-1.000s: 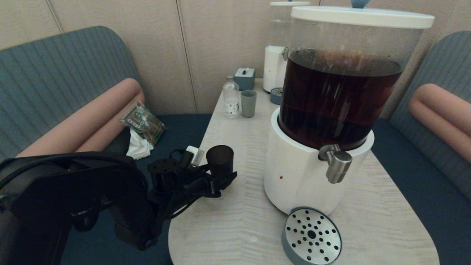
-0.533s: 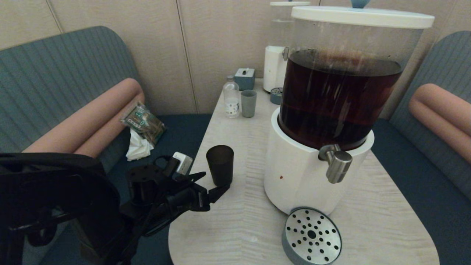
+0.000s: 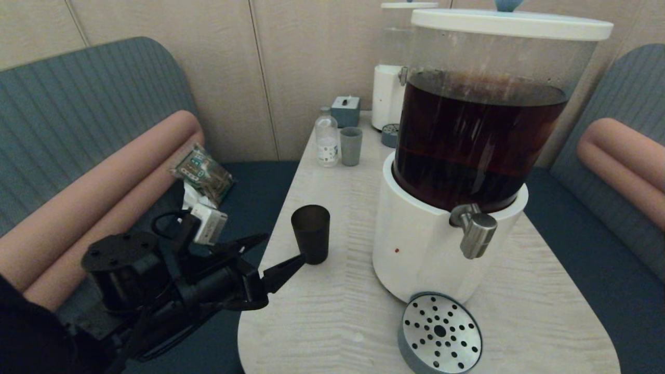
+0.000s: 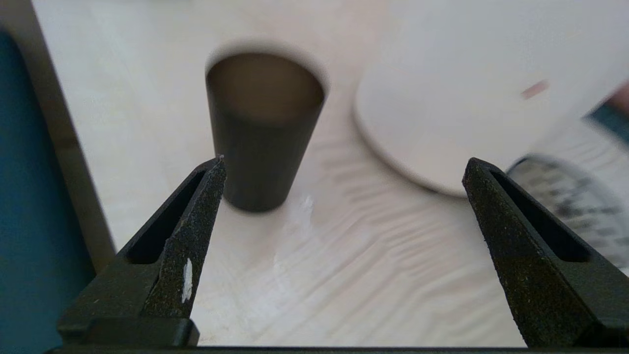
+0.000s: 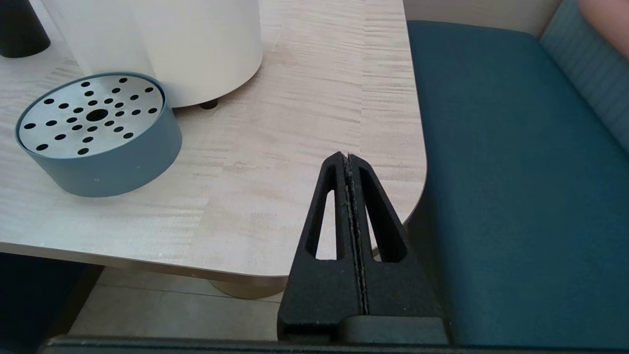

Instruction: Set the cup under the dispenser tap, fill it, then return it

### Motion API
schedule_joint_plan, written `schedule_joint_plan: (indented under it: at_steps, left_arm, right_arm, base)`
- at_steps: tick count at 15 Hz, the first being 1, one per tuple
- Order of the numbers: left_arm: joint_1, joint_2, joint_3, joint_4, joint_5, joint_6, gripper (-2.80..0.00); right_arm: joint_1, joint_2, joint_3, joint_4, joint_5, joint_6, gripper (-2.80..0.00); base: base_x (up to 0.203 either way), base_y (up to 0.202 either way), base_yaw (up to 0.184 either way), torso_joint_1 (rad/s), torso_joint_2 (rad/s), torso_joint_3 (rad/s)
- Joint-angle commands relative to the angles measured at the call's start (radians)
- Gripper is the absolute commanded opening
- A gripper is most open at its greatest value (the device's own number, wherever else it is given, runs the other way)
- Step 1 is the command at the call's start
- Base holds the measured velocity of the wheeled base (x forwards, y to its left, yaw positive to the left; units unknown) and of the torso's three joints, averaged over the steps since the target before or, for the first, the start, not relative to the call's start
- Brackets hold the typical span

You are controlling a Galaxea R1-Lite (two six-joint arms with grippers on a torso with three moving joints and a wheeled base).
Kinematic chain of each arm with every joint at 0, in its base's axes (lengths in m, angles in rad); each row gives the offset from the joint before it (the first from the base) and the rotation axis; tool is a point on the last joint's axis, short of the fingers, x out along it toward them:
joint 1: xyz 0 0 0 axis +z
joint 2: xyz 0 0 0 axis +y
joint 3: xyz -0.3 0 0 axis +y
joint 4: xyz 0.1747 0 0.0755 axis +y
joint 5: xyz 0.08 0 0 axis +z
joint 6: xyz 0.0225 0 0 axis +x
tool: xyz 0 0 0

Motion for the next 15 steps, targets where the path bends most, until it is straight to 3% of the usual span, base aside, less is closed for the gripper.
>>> schedule_joint_plan:
  at_steps: [1,2,3,10,15]
  left_arm:
    - [0.0,-0.148,0.03,0.006,-0.003,-0.002,0.0]
    - [0.001,-0.195,0.042,0.032,-0.002,-0.001,-0.33]
    - [0.001,-0.242,0.051,0.066,-0.003,-0.001,-2.8]
    - [0.02,-0.566,0.075,0.236,0.009,-0.016,-2.8]
    - [0.147,-0.865,0.11,0.316,0.016,-0.013,-2.8]
  right_arm:
    - [0.0,-0.002,0.0,0.0,0.0,0.0,-2.8]
    - [0.0,-0.002,0.0,0.0,0.0,0.0,-2.8]
    - [0.0,-0.002,0.0,0.0,0.0,0.0,-2.8]
    - [0.0,-0.002,0.0,0.0,0.0,0.0,-2.8]
    - [0.0,-0.002,0.0,0.0,0.0,0.0,-2.8]
  base:
    - [0.0,0.0,0.0,0.0,0.0,0.0]
    - [0.0,0.0,0.0,0.0,0.0,0.0]
    - [0.0,0.0,0.0,0.0,0.0,0.0]
    - [0.0,0.0,0.0,0.0,0.0,0.0]
    - [0.0,0.0,0.0,0.0,0.0,0.0]
